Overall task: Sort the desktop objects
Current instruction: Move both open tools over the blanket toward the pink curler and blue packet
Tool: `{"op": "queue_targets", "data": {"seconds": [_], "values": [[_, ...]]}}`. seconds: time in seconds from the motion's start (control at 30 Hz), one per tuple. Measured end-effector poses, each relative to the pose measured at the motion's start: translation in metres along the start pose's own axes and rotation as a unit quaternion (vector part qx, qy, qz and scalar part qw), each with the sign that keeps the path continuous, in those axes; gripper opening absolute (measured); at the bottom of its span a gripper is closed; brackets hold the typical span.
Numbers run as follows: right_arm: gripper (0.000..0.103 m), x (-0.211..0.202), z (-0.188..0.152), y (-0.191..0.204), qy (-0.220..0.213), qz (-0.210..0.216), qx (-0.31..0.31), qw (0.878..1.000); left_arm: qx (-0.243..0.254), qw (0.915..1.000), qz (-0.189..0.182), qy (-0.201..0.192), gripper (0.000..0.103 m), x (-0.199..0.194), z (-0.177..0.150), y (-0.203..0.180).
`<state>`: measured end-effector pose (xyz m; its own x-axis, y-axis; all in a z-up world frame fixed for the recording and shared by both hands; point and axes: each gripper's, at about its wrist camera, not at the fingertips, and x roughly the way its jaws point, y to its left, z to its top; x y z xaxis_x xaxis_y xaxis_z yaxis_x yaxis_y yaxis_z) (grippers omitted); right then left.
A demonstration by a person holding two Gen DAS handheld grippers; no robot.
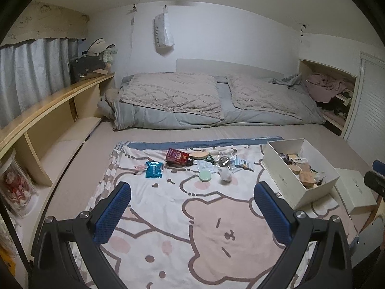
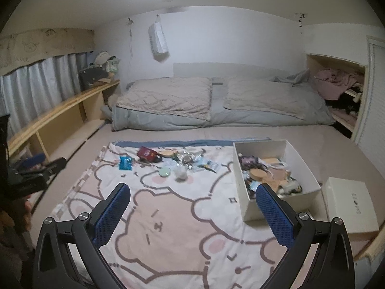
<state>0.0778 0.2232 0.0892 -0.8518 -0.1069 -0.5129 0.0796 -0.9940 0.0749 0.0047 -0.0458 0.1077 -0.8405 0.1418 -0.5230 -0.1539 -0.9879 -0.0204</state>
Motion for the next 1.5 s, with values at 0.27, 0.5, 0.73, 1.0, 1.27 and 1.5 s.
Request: {"op": "queue_targets", "data": {"seconds": [0.27,0.5,0.73,1.0,1.27,1.5], "values": [[0.103,0.054,0.037,0.001,0.016,-0.014,-0.025,0.999,-0.003,0.9998,0.018,0.001,0.103,0.043,0.028,0.014],[0.103,0.122,0.053,-0.001,0.045,0.007,-0.049,0.998,-0.052,0.9979,0.032,0.019,0.103,0.1,0.044,0.04],[0.103,0.176,0.054,-0.008,0.068,0.037,-0.025,0.997,-0.086,0.9939,0.061,0.032,0.103,0.149,0.052,0.065],[0.103,0.223,0.045,-0.017,0.056,0.038,0.006,0.998,-0.145,0.9855,0.079,0.039,0.103,0.195,0.048,0.102],[0.103,0.275,0.044,-0.019,0.059,0.028,0.035,0.997,-0.16,0.9803,0.098,0.063,0.103,0.252,0.035,0.121],[0.103,0.314,0.031,-0.015,0.102,0.033,0.055,0.993,-0.149,0.9793,0.113,0.077,0.103,0.295,0.024,0.13]]}}
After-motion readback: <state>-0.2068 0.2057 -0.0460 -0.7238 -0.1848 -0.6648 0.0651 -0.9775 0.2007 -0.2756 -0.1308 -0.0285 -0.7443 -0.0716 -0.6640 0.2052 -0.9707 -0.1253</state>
